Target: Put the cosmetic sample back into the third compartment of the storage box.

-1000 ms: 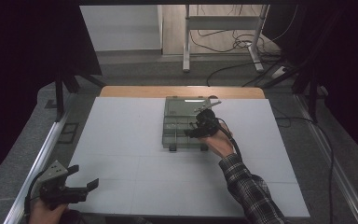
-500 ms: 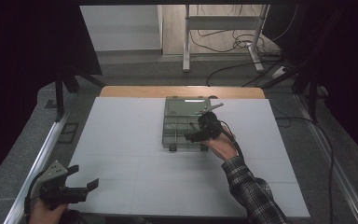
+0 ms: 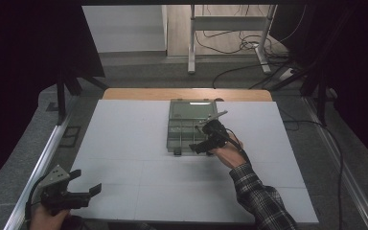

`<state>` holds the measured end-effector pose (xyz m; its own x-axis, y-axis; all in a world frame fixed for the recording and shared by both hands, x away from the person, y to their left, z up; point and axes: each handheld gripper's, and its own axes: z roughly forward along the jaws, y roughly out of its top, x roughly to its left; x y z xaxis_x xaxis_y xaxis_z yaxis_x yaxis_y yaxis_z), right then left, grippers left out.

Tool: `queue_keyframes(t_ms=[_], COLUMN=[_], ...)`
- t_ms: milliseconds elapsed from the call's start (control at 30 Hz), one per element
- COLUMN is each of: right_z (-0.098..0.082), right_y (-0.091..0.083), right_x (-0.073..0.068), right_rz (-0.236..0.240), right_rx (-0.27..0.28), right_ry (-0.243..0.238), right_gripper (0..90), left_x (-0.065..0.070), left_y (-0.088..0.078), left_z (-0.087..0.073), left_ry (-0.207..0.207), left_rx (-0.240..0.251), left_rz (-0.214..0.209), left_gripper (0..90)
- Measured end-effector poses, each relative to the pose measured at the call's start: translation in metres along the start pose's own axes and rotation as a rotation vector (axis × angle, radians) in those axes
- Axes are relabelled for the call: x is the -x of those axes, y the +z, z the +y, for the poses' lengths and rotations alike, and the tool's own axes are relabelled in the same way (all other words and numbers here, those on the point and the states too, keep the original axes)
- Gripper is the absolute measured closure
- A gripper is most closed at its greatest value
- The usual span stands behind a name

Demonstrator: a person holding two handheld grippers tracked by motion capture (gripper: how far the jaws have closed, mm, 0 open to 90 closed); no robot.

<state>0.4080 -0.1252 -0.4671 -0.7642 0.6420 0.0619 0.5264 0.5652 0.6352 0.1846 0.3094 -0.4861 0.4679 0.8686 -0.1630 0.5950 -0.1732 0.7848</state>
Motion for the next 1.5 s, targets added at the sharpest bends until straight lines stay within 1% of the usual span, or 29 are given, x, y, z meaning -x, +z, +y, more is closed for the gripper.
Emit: queue_keyframes(t_ms=[133, 167, 333, 367, 400, 567, 867, 1167, 1500], right_z=[-0.001, -0.003, -0.006, -0.006, -0.008, -0.013, -0.020, -0.030, -0.045], right_y=[-0.001, -0.002, -0.007, -0.008, -0.010, -0.016, -0.026, -0.040, -0.050], right_x=[-0.003, -0.005, -0.008, -0.009, -0.010, -0.011, -0.016, -0.026, -0.029], right_rz=[-0.013, -0.035, -0.016, -0.005, 0.003, 0.011, 0.000, 0.017, 0.024], right_rx=[0.002, 0.004, 0.009, 0.006, 0.003, 0.020, 0.041, 0.079, 0.097], right_ry=[-0.003, -0.004, 0.000, 0.004, -0.004, -0.003, -0.011, -0.013, 0.001], right_gripper=[0.0, 0.0, 0.0, 0.0, 0.0, 0.0, 0.0, 0.3, 0.9], left_x=[0.000, 0.000, 0.000, 0.000, 0.000, 0.000, 0.000, 0.000, 0.000], left_y=[0.000, 0.000, 0.000, 0.000, 0.000, 0.000, 0.000, 0.000, 0.000], left_z=[0.000, 0.000, 0.000, 0.000, 0.000, 0.000, 0.000, 0.000, 0.000], left_ry=[-0.001, -0.001, -0.001, -0.001, 0.000, 0.001, 0.001, 0.000, -0.001], left_rx=[0.000, 0.000, 0.000, -0.001, -0.001, -0.002, -0.002, -0.001, -0.001], left_rz=[0.000, 0.000, 0.001, 0.001, 0.001, 0.002, 0.003, 0.002, 0.001], left_gripper=[2.4, 2.4, 2.4, 2.4, 2.4, 2.4, 2.4, 2.4, 2.4])
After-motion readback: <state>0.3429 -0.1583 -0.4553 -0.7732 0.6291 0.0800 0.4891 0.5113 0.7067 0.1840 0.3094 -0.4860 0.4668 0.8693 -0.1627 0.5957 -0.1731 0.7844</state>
